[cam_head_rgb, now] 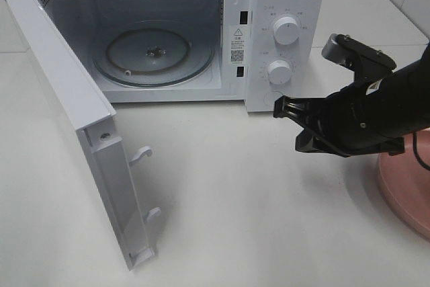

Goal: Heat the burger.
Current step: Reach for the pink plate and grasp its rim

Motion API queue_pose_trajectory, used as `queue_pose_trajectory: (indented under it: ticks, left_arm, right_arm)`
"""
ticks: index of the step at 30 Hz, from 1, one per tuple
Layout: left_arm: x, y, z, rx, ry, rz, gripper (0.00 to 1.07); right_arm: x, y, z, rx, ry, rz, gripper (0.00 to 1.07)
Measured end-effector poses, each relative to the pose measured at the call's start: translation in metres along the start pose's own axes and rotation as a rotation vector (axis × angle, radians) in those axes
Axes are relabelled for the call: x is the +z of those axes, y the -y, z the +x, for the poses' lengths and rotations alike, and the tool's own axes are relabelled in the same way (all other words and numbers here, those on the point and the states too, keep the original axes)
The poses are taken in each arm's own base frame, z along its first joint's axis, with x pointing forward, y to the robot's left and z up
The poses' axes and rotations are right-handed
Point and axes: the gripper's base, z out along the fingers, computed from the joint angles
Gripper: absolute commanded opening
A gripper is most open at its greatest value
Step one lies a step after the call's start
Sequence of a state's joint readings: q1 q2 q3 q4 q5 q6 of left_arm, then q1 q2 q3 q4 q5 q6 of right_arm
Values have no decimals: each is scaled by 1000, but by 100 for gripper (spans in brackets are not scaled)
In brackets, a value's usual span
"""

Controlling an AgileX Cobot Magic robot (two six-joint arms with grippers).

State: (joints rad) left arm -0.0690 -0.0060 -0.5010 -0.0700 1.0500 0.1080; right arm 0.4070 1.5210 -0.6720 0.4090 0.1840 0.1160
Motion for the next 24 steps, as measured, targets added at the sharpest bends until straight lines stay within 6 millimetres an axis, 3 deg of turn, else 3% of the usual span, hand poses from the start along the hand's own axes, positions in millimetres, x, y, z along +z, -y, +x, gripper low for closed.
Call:
queue_pose_trajectory:
  ticks: [12, 14, 15, 16, 17, 18, 19, 20, 22, 24]
  left_arm:
    - [0, 0, 0, 0, 0, 0, 98]
    - [0, 0, 0, 0, 0, 0, 98]
    - [0, 0, 0, 0, 0, 0, 98]
    - [0, 0, 0, 0, 0, 0, 98]
    - [0, 0, 0, 0, 0, 0, 98]
    - [0, 0, 0, 0, 0, 0, 98]
    - [0, 0, 0, 0, 0, 0, 98]
    - [0, 0, 0, 0, 0, 0, 98]
    - [0, 0, 0, 0, 0, 0, 98]
    - [0, 0, 0, 0, 0, 0, 98]
  right_arm:
    - [-31, 11, -13, -273, -206, 136, 9]
    - [-40, 14, -18, -316, -267, 215, 29]
    - [-40, 14, -18, -316, -267, 215, 29]
    - [-42, 15, -19, -323, -277, 230, 38]
    - [-44, 17, -20, -352, -299, 263, 56]
    - [-44, 17, -20, -352, -299, 263, 56]
    - [-46, 19, -21, -376, -312, 289, 77]
    - [-46, 19, -21, -376, -312, 289, 77]
    - [-47, 22, -23, -410, -310, 317, 99]
    - [-47, 22, -23, -419, -308, 323, 101]
